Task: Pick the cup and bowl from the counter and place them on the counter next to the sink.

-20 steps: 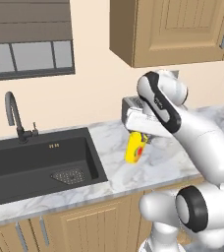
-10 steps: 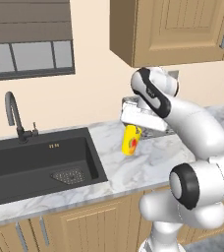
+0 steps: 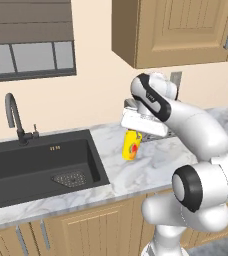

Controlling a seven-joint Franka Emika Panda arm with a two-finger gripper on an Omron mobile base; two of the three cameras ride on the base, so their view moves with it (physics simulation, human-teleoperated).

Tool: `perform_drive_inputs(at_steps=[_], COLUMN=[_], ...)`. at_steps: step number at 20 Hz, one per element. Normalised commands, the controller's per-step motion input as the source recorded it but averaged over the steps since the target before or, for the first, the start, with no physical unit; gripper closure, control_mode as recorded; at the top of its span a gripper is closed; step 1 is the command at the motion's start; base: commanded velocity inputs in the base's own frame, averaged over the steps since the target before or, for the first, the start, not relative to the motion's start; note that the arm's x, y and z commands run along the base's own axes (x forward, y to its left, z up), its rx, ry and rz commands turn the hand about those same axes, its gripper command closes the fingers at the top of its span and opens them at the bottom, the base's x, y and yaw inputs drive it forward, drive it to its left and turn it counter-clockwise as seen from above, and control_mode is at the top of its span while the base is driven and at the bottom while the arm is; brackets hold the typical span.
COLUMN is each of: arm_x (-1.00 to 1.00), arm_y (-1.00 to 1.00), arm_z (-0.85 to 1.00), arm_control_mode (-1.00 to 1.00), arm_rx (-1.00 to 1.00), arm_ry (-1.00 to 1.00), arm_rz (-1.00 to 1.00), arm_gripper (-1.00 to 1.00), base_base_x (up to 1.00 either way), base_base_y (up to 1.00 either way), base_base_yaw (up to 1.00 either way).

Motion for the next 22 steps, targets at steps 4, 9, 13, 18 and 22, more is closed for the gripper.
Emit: perform_drive_inputs(at_steps=[4,9,13,18,22], arm_x=[0.00,0.02,0.08,0.11,0.18], arm_y=[0.00,0.00,0.00,0.06,0.11], arm_z=[-0.01,-0.26,-0.40,-0.32,-0.19], arm_control_mode=[-1.00,-1.00,-1.00,-1.00,-1.00], arm_rx=[-0.02,-0.04,-0.04,-0.02,-0.01], arm_ry=[0.00,0.00,0.00,0.00,0.00], arm_rz=[0.00,-0.02,-0.04,-0.03,-0.03], arm_gripper=[1.00,1.00,1.00,1.00,1.00], base_base_x=[0.00,0.00,0.00,0.00,0.00], base_base_y=[0.00,0.00,0.00,0.00,0.00], base_base_yaw=[0.00,0.00,0.00,0.00,0.00])
